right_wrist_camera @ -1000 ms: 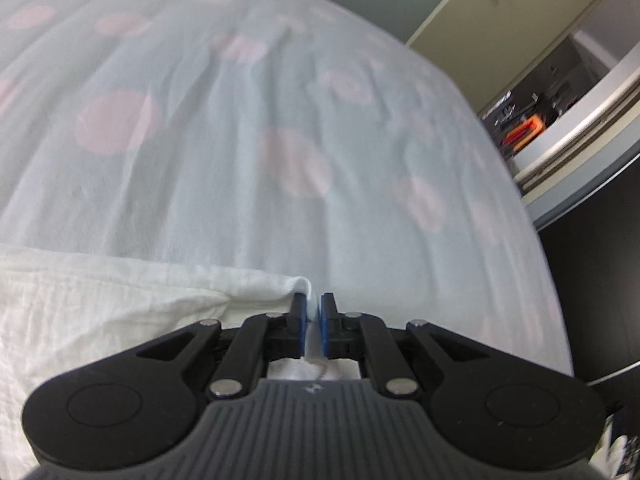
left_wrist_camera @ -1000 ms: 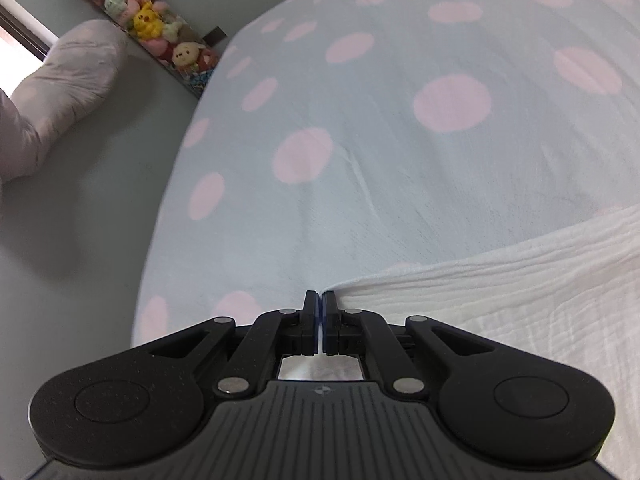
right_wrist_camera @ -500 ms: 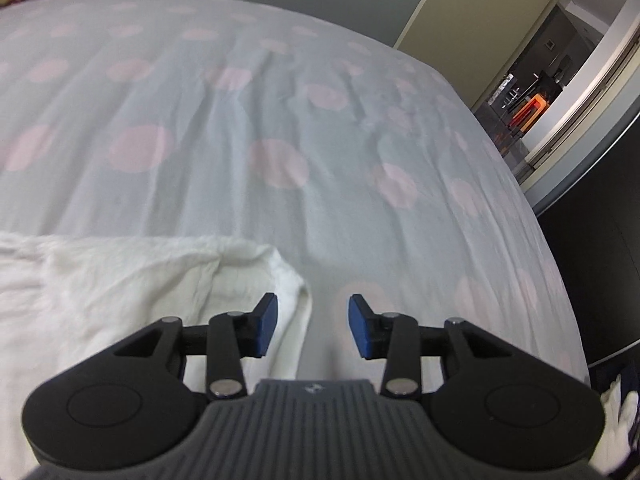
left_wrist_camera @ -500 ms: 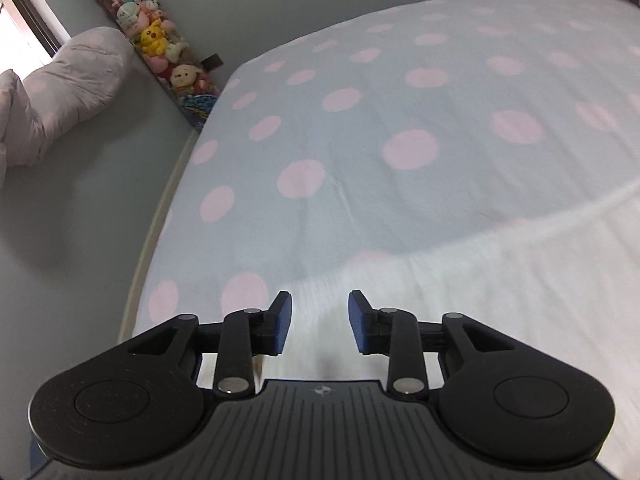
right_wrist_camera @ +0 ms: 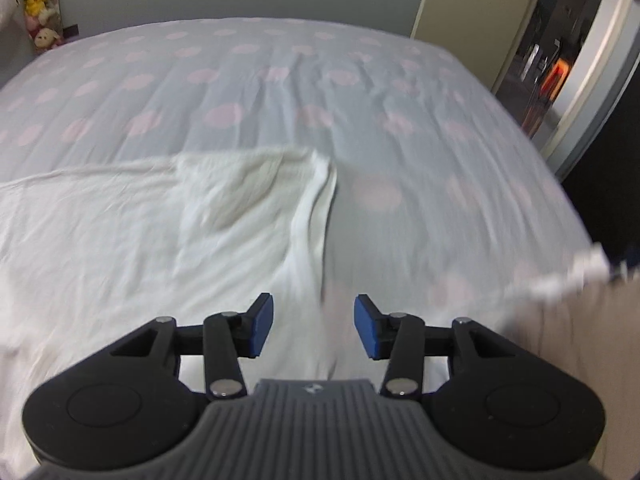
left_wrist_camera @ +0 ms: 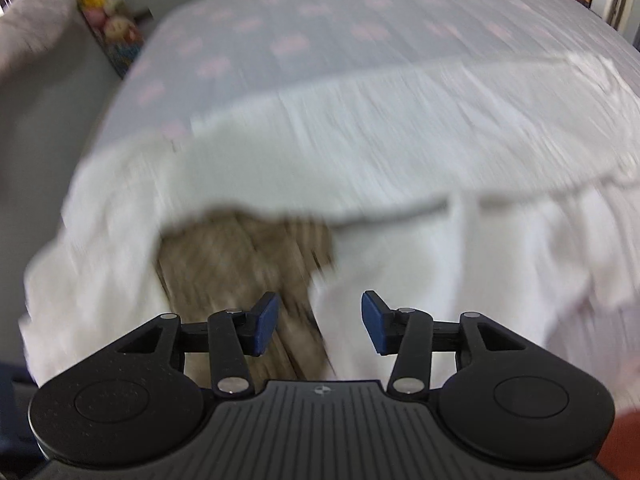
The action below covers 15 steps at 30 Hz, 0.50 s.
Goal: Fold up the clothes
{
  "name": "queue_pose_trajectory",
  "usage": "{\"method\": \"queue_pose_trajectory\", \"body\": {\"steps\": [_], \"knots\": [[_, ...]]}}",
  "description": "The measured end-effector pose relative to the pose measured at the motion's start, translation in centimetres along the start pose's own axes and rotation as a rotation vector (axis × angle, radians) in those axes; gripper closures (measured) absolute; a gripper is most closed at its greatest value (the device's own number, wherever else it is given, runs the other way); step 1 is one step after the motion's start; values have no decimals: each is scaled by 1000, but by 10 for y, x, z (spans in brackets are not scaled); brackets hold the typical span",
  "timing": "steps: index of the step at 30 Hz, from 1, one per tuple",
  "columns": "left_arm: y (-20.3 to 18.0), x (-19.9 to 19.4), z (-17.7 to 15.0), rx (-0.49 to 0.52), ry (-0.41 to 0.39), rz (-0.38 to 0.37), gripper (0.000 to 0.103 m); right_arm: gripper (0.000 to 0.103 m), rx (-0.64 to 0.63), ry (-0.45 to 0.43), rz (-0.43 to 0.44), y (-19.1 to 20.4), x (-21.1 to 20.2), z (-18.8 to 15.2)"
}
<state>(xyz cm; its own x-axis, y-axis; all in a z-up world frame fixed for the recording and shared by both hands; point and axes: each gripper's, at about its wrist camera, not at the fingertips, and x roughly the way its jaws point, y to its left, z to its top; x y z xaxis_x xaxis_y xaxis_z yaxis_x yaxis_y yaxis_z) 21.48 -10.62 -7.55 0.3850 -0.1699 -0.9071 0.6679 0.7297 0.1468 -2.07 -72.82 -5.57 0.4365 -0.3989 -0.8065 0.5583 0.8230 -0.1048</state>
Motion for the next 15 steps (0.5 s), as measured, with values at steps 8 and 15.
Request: {"method": "queue_pose_trajectory", "body": {"steps": [8, 15], "knots": [[3, 5, -62, -59, 36, -55, 59, 54, 73, 68, 57, -12, -8, -87], [2, 25, -85, -121, 52, -157, 54, 54, 120, 133, 67, -13, 19, -118]]}}
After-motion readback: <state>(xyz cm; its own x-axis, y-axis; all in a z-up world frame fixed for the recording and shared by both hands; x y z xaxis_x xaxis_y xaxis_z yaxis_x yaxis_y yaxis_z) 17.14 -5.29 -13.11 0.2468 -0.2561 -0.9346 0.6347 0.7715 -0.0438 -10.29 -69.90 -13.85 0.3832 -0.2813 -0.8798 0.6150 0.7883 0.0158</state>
